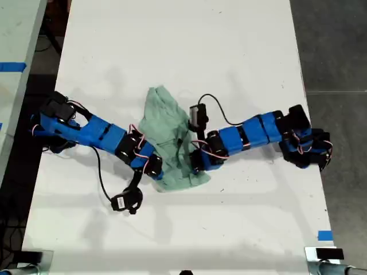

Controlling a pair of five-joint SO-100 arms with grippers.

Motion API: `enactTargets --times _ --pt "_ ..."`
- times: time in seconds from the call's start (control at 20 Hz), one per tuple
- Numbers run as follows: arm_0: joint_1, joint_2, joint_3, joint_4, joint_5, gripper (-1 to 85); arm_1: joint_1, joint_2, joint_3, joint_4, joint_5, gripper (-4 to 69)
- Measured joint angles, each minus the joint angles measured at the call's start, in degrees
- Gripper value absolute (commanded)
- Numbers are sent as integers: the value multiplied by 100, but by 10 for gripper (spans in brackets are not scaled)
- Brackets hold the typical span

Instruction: Fold t shirt

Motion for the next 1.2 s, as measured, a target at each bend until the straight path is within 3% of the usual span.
enactTargets --times 0.1,0.3,0.35,0.4,0.45,0.6,0.65,0.7,0.85,1.0,1.1,1.2 --pt "-352 589 0 615 0 -2 501 606 88 -88 -439 18" --pt "-1573 2048 677 1354 62 -2 1890 1134 123 -1274 -1301 42" --pt "-1986 2470 1081 1354 193 24 2232 1134 149 -1591 -1468 179" --pt "-2452 2900 1503 1354 404 162 2531 1134 167 -1969 -1705 288" --pt "-2944 3340 1960 1301 563 229 2821 1116 167 -2303 -1960 306" --pt "-4157 4526 2979 1222 914 228 3393 940 -53 -2338 -2373 404" --pt "-4430 4808 3094 1301 1028 186 3612 967 -53 -2162 -2461 235" --pt "-4658 5089 3129 1450 1134 -1 3814 1028 -53 -1907 -2549 -18" --pt "-5124 6038 3146 1916 1433 -2 4474 1898 290 -1063 -2663 -17" --pt "-5019 7295 3199 2268 1441 -2 4526 3278 1072 -360 -2725 -17" --pt "-4359 8253 3639 2232 1222 -2 4228 4474 2092 -193 -2619 -17" --pt "-3217 9448 4658 1503 1037 -2 3243 5959 3709 -519 -2232 -17"
